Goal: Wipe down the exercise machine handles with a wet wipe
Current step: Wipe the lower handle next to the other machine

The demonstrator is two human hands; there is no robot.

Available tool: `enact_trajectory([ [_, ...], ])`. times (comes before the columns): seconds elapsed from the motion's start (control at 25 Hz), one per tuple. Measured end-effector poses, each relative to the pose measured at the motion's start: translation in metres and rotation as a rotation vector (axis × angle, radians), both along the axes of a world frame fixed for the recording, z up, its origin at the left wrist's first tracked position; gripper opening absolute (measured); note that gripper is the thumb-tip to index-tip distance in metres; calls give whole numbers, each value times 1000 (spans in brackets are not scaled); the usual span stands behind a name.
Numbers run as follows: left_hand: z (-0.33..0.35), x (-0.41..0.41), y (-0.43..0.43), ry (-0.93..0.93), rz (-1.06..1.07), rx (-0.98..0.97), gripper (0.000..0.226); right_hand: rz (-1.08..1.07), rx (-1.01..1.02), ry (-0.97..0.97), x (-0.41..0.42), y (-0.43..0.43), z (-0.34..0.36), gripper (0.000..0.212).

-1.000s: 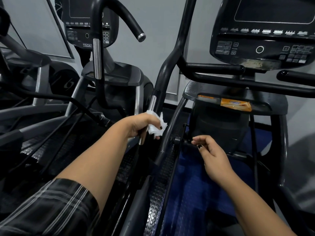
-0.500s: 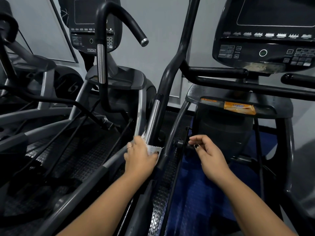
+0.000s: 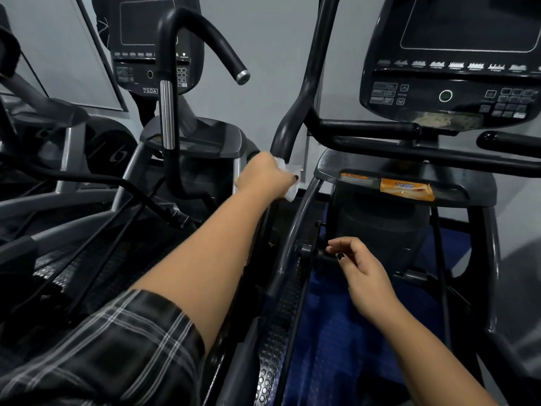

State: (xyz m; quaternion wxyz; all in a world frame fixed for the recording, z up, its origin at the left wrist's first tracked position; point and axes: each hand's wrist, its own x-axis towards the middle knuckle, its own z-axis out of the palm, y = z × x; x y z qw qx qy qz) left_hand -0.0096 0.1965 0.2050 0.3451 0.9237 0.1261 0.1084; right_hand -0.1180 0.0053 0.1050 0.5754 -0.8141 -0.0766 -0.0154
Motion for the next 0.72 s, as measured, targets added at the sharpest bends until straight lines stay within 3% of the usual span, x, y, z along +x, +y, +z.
enact_trajectory([
  [0.16,-3,-1,22,217,-258,-553,55,-9,9,-7,-12,-3,0,39],
  [0.24,-17,-10,31,281,-300,-659,45,-9,11,-4,-18,-4,-1,40],
  [0.4,-53,-46,40,325,-307,-649,8,-12,11,12,-25,-3,-2,39],
  [0.56,-91,-86,48,308,-277,-552,13,8,14,12,-27,4,2,38],
  [0.72,-112,-120,45,114,-253,-493,17,23,2,25,-27,8,1,39],
])
